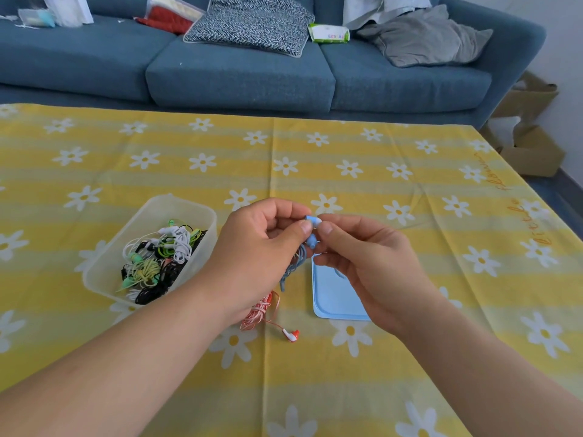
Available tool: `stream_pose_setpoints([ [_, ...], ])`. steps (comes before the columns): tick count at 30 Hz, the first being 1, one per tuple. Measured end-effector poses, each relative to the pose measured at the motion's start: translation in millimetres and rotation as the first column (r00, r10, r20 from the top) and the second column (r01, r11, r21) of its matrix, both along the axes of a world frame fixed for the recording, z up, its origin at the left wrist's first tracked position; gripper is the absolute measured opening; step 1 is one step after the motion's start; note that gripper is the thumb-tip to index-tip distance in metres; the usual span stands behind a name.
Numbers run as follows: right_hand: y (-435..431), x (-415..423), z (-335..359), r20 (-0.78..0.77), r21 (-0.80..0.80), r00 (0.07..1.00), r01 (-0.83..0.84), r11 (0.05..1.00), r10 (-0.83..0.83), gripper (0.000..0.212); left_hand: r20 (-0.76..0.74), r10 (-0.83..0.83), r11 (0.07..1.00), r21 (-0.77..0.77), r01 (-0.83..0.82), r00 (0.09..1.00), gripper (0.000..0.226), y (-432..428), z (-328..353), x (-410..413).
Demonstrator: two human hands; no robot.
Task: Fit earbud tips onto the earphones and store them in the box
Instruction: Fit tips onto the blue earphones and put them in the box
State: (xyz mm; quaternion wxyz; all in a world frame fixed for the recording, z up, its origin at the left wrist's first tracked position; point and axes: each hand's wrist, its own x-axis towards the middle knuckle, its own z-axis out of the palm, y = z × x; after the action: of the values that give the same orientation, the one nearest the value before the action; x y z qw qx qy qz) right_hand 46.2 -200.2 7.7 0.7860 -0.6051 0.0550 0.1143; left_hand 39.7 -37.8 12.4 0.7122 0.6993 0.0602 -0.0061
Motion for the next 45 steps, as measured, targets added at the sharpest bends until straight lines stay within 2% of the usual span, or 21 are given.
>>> stream_pose_setpoints([
  [3,0,0,1,0.045,-0.115,0.999,-0.006,0.993,0.011,0.01,-0.046,-0.021,1.0,-0.015,0.02,0.999,0.011,1,2,-1],
  [6,1,1,8,0.152,-0.285,0.988,0.009,0.958,0.036,0.004,-0.141,-0.041,0.996,-0.086,0.029,0.989,0.01,2,6,-1],
  [10,0,1,9,0.285,-0.552,0.945,0.023,0.834,0.163,0.007,-0.33,-0.114,0.969,-0.246,0.031,0.937,0.016,7,11,2],
  [12,-1,0,7,0.31,-0.616,0.928,0.03,0.787,0.207,0.008,-0.369,-0.149,0.958,-0.284,0.042,0.917,0.019,11,11,1],
  [16,0,0,6,0.245,-0.506,0.958,-0.004,0.863,0.148,0.011,-0.354,-0.152,0.958,-0.281,0.05,0.923,0.019,13,10,0],
  [19,2,1,5,0.138,-0.28,0.989,-0.012,0.96,0.052,0.014,-0.338,-0.123,0.962,-0.272,0.029,0.933,0.017,16,9,1],
  [21,4,1,3,0.083,-0.218,0.995,-0.038,0.975,0.058,0.013,-0.329,-0.12,0.965,-0.26,0.032,0.937,0.015,16,8,0],
  [25,5,1,0,0.067,-0.235,0.994,-0.073,0.969,0.091,0.012,-0.316,-0.138,0.96,-0.277,0.048,0.939,0.016,16,7,-2],
  [29,3,6,-5,0.058,-0.272,0.998,-0.01,0.962,0.026,0.014,-0.311,-0.166,0.95,-0.303,0.068,0.936,0.017,18,7,-1],
  [34,-5,15,-8,0.026,-0.335,0.998,0.068,0.94,-0.063,0.008,-0.368,-0.131,0.939,-0.345,-0.005,0.921,0.02,17,3,0],
  [36,-13,24,-12,0.031,-0.43,0.99,0.138,0.892,-0.138,0.008,-0.394,-0.103,0.94,-0.339,-0.041,0.913,0.023,19,1,2],
  [38,-21,32,-20,0.049,-0.596,0.987,0.154,0.788,-0.156,0.012,-0.415,-0.081,0.948,-0.313,-0.059,0.906,0.024,21,-4,4],
  [41,-23,36,-34,0.057,-0.791,0.997,0.072,0.607,-0.045,0.013,-0.435,-0.084,0.957,-0.287,-0.05,0.897,0.022,23,-8,4],
  [45,-17,41,-49,0.025,-0.905,0.996,-0.014,0.426,0.086,0.015,-0.45,-0.113,0.953,-0.301,-0.031,0.886,0.02,29,-10,6],
])
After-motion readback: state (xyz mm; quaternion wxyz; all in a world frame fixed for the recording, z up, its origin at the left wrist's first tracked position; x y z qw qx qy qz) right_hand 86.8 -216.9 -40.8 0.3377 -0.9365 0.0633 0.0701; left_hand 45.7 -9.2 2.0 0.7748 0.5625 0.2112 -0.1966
